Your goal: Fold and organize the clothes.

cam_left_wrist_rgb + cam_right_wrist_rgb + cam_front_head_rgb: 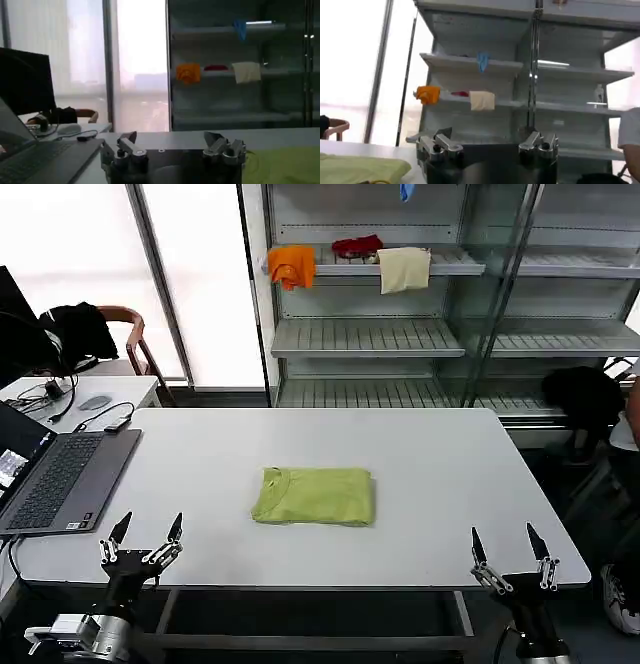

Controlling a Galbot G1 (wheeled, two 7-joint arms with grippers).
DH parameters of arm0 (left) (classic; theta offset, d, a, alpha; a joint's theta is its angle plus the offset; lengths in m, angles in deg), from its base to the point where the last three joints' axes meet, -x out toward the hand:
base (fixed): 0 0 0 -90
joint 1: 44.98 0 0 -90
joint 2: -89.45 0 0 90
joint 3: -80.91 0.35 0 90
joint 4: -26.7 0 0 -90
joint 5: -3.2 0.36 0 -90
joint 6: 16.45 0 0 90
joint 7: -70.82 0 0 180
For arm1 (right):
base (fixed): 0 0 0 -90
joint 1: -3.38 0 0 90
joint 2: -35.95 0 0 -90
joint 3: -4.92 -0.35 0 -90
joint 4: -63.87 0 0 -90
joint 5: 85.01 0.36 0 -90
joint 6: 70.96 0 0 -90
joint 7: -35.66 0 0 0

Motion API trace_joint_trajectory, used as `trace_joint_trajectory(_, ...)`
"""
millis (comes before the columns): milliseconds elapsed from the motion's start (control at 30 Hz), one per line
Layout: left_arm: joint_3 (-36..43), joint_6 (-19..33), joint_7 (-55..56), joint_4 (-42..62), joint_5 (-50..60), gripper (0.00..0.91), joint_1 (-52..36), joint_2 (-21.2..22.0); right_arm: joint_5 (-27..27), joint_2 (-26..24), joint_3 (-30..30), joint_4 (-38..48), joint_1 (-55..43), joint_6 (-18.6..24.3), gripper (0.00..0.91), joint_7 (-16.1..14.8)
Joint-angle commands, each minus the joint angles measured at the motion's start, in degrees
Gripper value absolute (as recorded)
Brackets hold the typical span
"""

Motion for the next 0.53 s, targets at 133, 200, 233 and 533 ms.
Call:
trace_joint_trajectory(133, -0.2, -0.1, -0.34, -0.07, -0.04, 0.907, -0.07, 0.1, 0.24, 0.17, 0.16, -0.19, -0.08, -0.24, 0.907, -0.41)
trace_joint_trajectory(200, -0.23, -0.11, -0.34, -0.09, 0.1, 0.907, -0.06, 0.1, 0.24, 0.17, 0.1, -0.21, -0.12, -0.36, 0.907, -0.57)
trace_joint_trajectory(233, -0.23, -0.08, -0.35, -0.17, 0.09, 0.907, -0.02, 0.11, 0.25, 0.1, 0.08, -0.21, 0.02, -0.23, 0.907, -0.58)
trace_joint_trajectory(533, -0.09, -0.13, -0.33, 0.03, 0.34, 0.907, -0.2, -0.06, 0.37, 0.06, 0.09, -0.61, 0.71, 0.41, 0.907, -1.01)
